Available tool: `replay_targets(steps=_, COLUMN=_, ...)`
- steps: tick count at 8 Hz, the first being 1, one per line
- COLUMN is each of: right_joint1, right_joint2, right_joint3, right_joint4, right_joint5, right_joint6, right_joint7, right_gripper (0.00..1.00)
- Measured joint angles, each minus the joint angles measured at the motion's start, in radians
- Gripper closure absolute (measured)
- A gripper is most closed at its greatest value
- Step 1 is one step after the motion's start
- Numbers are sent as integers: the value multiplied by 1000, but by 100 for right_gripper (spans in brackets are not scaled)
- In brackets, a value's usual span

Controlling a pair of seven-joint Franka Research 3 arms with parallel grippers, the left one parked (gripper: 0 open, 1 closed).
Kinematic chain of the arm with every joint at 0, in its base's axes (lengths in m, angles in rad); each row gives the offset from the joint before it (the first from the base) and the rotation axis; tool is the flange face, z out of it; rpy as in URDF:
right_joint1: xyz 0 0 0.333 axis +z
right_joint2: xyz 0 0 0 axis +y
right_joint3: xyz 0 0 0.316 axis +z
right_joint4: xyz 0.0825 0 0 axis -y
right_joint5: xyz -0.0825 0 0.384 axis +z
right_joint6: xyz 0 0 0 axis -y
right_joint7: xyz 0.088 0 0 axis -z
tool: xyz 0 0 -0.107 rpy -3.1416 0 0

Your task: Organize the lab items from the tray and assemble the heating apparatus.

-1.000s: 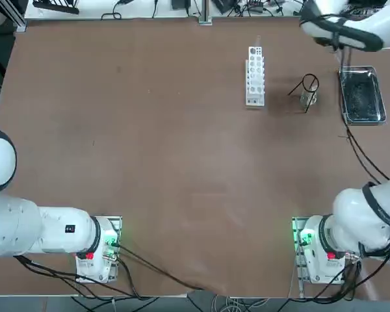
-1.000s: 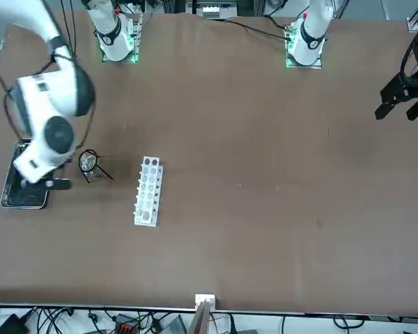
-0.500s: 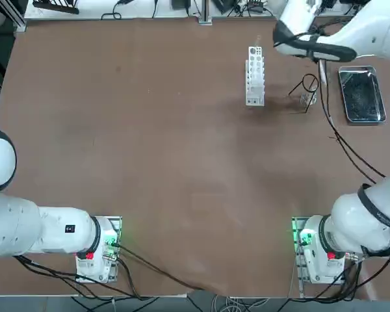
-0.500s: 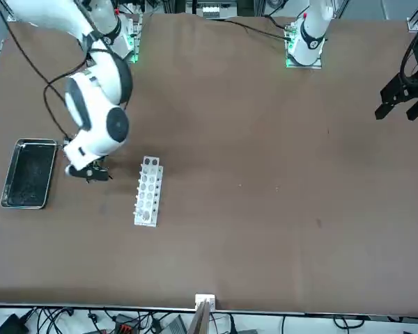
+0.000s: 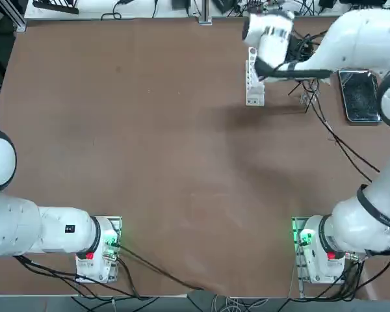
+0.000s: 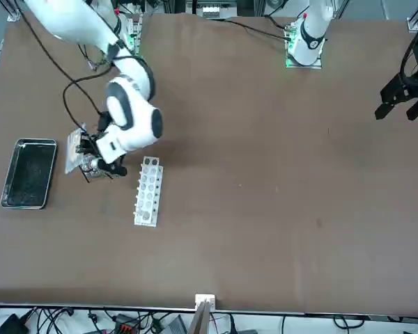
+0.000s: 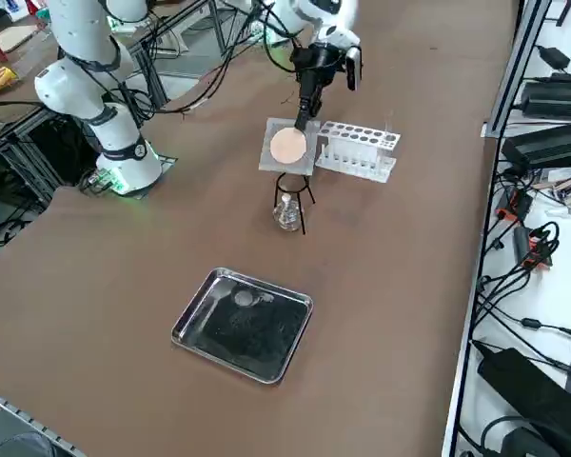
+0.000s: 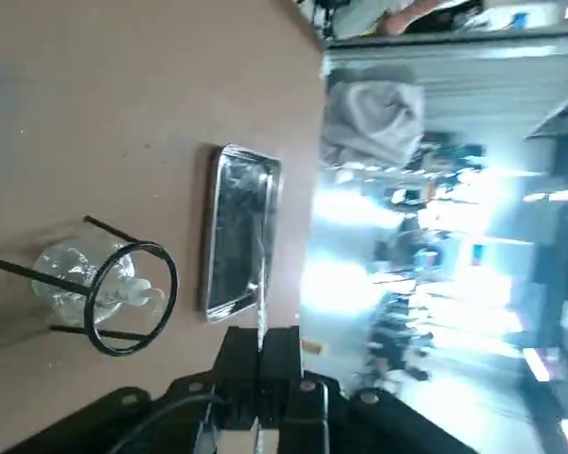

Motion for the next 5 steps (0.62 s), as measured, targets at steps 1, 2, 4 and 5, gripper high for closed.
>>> replay_targets(steps=1, right_joint1=62, right_joint2=31, right_joint3=-54, right_joint4=-1, right_joint5=-22, right_joint6=-21, right_joint7=15, right_gripper=98)
replay_targets(steps=2, right_joint1=120, right_joint2=55, right_joint3=-112, right_joint4=-1, right_joint5=-33, right_joint6=-30, right_joint7=22, right_gripper=98)
replay_targets(steps=4, right_joint1=213, right_joint2=81, right_joint3=-209, right_joint4=-2, right_joint5=-36, right_joint6=-39, right_joint7=26, right_gripper=98)
replay_targets(steps=5, right_joint1=235, right_joint2=91, right_joint3=-231, right_joint4=-3, right_joint5=-36, right_joint6=-41, right_joint7=33, right_gripper=98)
